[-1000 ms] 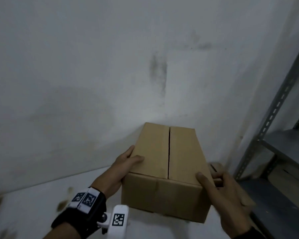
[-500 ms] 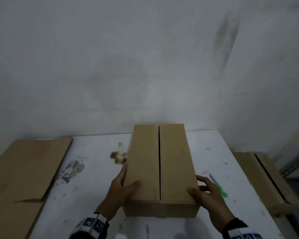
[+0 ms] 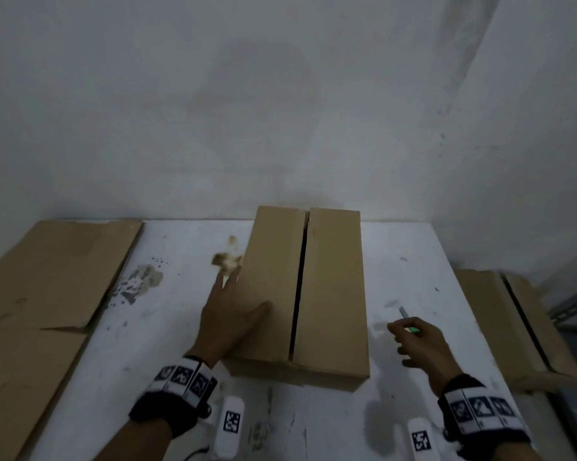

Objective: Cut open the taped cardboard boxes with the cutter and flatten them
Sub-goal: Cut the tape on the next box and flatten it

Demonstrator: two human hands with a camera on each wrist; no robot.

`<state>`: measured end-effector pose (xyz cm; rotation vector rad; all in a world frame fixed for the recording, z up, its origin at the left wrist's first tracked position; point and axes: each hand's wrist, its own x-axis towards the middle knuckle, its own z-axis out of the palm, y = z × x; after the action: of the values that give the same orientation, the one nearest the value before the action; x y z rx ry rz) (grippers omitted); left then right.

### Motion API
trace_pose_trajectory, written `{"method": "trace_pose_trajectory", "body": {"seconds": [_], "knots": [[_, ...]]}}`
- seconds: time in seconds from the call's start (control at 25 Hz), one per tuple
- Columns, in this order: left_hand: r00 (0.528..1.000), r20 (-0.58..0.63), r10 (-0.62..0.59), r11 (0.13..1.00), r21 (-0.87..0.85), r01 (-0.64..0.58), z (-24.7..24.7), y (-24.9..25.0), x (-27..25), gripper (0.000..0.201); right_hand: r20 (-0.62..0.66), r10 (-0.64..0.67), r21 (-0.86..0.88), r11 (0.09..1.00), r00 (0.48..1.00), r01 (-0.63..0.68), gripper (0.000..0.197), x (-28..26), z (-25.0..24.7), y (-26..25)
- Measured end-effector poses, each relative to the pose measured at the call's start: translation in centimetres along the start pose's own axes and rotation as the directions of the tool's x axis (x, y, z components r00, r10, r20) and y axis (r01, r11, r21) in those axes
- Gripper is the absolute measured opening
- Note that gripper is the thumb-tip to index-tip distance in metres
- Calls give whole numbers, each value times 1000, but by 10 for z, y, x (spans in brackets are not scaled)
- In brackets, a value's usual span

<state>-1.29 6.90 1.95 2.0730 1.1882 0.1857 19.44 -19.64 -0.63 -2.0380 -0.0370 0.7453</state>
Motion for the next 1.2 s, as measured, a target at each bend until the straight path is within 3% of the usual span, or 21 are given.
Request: {"method": "trace_pose_trajectory", "body": {"seconds": [0.08, 0.2, 0.28, 0.36, 0.6, 0.76, 0.88, 0.96, 1.08, 1.2], "knots": [[999, 36, 13, 993, 120, -17, 3, 7, 12, 117, 1, 0, -219, 976, 1000, 0, 17, 28, -12, 10], [987, 145, -66, 984, 176, 40, 14, 24, 21, 124, 44, -20, -549, 835, 999, 41, 36, 56, -19, 20], [983, 150, -108, 977, 200, 76, 20, 33, 21, 115, 72, -30, -626, 777, 997, 69, 47, 65, -21, 23], [986, 120, -119, 969, 232, 89, 23, 38, 21, 113, 92, -37, -671, 736, 995, 89, 47, 73, -20, 25], [987, 68, -146, 965, 227, 127, 38, 43, 7, 131, 75, -60, -661, 745, 995, 95, 22, 85, -19, 27], [976, 7, -218, 975, 37, 217, 30, 37, 20, 138, 79, -73, -635, 765, 994, 107, 22, 84, -20, 18], [948, 84, -308, 903, -287, 319, 14, 31, 34, 110, 95, -111, -575, 805, 989, 145, 21, 81, -10, 4], [913, 229, -337, 848, -348, 400, 7, 31, 39, 86, 120, -138, -514, 838, 983, 180, 23, 82, 1, -7], [866, 356, -352, 823, -323, 468, 8, 32, 45, 78, 145, -146, -408, 892, 979, 194, 39, 85, 21, -24], [868, 360, -342, 787, -396, 474, 15, 32, 46, 82, 164, -105, -345, 925, 981, 156, 42, 83, 32, -37]]}}
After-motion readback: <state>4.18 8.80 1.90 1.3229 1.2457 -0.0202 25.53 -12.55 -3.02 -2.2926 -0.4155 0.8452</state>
